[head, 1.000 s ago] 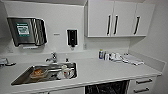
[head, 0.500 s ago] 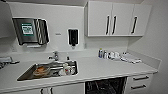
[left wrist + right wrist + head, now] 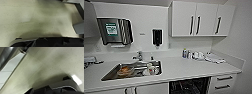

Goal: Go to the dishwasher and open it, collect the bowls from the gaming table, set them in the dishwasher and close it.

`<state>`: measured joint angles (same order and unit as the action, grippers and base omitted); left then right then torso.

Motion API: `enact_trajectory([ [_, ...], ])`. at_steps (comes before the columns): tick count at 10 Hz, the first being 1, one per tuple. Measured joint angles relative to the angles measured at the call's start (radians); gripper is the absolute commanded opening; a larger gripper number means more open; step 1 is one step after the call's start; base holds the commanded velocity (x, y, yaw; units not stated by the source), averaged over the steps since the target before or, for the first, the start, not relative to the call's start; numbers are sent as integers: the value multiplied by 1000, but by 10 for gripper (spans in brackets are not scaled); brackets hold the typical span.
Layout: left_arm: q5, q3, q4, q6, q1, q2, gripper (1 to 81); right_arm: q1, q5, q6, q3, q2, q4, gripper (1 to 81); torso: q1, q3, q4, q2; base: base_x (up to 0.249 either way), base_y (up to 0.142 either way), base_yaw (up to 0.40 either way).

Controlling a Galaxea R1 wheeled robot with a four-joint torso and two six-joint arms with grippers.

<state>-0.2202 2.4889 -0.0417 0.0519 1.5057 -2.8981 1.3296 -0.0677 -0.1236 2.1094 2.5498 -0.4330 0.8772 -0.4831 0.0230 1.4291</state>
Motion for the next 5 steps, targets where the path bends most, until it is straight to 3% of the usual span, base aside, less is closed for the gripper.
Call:
enact_trajectory([
  [5, 5, 65, 0, 0, 5, -6, 811, 56, -3, 0, 107, 97, 204, 811, 0, 0, 0, 0, 0, 0, 0],
])
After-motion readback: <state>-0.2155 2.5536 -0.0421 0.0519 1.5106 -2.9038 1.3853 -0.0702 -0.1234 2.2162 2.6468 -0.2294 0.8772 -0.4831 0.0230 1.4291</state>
